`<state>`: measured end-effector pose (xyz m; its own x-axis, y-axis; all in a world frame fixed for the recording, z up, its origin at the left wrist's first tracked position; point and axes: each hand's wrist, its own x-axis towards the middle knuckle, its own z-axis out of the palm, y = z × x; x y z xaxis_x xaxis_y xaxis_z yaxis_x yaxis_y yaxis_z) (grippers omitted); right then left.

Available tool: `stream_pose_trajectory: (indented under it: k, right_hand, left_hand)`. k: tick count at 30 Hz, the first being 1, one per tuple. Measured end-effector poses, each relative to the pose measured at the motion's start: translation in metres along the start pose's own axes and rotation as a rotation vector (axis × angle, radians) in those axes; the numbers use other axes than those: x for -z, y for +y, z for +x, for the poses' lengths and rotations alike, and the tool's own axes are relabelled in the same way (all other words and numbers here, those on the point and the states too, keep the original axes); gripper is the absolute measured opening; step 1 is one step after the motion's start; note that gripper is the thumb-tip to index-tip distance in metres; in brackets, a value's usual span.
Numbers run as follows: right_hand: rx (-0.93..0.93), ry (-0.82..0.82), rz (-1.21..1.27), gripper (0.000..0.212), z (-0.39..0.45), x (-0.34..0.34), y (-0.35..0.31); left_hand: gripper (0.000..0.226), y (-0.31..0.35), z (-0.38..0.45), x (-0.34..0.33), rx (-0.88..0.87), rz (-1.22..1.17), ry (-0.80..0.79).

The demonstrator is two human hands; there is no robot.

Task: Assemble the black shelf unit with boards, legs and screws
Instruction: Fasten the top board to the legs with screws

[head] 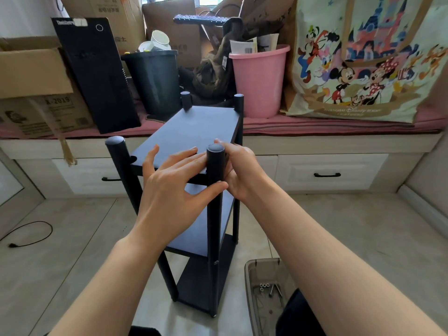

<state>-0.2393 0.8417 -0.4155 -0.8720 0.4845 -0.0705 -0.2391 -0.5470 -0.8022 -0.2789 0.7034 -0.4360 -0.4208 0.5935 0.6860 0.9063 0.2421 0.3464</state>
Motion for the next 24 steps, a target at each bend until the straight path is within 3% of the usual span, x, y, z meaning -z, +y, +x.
stream_pose_trajectory:
  k: [7,17,24]
  right_hand:
    - [-0.142,-0.066,0.078,0.042,-0.005,0.003,-0.007]
    - [-0.131,-0.041,0.082,0.037,0.001,0.026,-0.010]
    - [-0.226,0.060,-0.134,0.023,-0.008,0.075,-0.019]
  left_hand:
    - [0.049,0.001,0.002,-0.002,0.019,-0.009,0.032]
    - [0.049,-0.002,0.011,-0.013,0.023,-0.018,0.029]
    - [0.045,0.002,0.012,-0.019,0.020,-0.007,0.045]
